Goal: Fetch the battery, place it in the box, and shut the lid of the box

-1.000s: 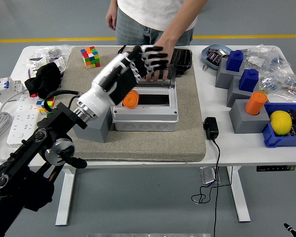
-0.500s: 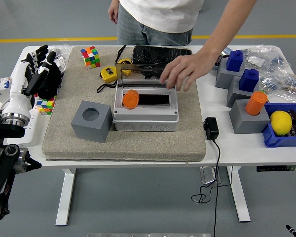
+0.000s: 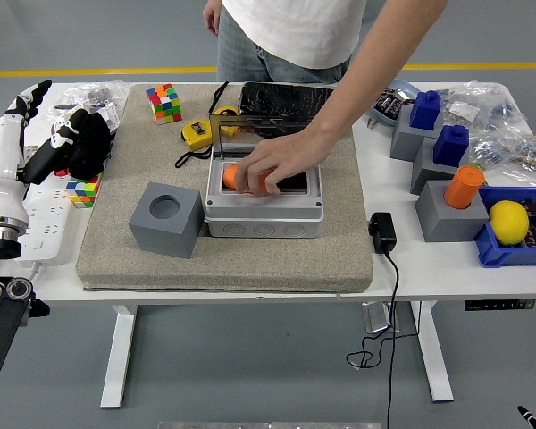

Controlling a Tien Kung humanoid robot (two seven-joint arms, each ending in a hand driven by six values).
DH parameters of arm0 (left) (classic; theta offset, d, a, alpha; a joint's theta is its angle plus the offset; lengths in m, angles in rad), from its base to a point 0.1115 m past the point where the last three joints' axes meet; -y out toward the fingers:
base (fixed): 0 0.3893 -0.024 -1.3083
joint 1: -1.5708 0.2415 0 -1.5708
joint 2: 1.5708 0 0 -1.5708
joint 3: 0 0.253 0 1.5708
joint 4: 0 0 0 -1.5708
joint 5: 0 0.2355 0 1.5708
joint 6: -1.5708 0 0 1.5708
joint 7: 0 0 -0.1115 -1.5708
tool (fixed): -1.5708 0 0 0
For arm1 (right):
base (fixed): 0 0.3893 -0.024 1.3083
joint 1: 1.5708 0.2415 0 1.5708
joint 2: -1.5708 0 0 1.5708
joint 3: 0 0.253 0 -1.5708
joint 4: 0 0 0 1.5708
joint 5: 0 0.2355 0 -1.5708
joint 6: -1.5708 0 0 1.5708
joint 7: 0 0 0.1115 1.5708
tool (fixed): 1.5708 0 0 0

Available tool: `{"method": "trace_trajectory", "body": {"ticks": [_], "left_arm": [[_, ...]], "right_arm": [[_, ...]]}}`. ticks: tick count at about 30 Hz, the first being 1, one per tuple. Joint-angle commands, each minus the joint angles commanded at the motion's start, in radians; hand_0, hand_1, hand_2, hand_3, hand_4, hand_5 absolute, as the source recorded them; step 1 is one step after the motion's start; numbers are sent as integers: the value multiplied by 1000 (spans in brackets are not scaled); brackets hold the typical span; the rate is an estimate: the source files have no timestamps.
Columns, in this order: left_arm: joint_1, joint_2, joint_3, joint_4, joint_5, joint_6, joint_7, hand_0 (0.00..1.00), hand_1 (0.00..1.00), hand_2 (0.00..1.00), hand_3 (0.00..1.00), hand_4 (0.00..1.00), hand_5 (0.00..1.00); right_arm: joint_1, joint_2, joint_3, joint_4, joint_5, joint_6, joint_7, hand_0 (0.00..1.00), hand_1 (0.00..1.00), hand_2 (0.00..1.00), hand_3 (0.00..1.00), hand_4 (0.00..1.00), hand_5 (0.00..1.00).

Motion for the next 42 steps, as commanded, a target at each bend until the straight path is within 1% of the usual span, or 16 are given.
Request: {"method": "trace_trajectory", "body": {"ticks": [4, 13, 15, 21, 29, 38, 39, 42], "left_arm": [[0, -8, -2, -6, -8, 0, -2, 857, 895, 880, 841, 998, 835], [1, -2, 29, -44, -6, 10, -4, 845, 888, 875, 833, 998, 847], [1, -1, 35, -48, -5, 11, -4, 842, 885, 867, 817, 998, 839], [2, -2, 47, -53, -3, 15, -2, 841, 883, 864, 815, 998, 834], [1, 2, 56, -58, 2, 17, 1, 838, 883, 861, 813, 998, 831], [3, 0, 60, -66, 5, 23, 2, 834, 879, 857, 811, 998, 828], [3, 0, 60, -66, 6, 24, 2, 830, 877, 856, 807, 998, 803], [2, 0, 59, -67, 8, 25, 3, 830, 877, 856, 807, 998, 803]], "right_arm": [[2, 3, 3, -2, -1, 1, 0, 844, 809, 787, 815, 998, 998], [1, 11, 11, -7, -3, 0, -2, 843, 809, 787, 814, 998, 998], [-2, 15, 11, -8, -5, 0, -2, 844, 810, 787, 814, 998, 998], [-6, 19, 18, -11, -10, 0, -2, 845, 810, 787, 815, 998, 998], [-5, 16, 18, -13, -8, 0, -2, 845, 809, 787, 814, 998, 998], [-4, 12, 26, -12, -11, 0, -2, 844, 809, 787, 814, 998, 998], [-3, 12, 26, -13, -11, 0, -2, 844, 809, 787, 814, 998, 998], [-2, 11, 29, -13, -11, 1, -2, 844, 809, 787, 814, 998, 998]]}}
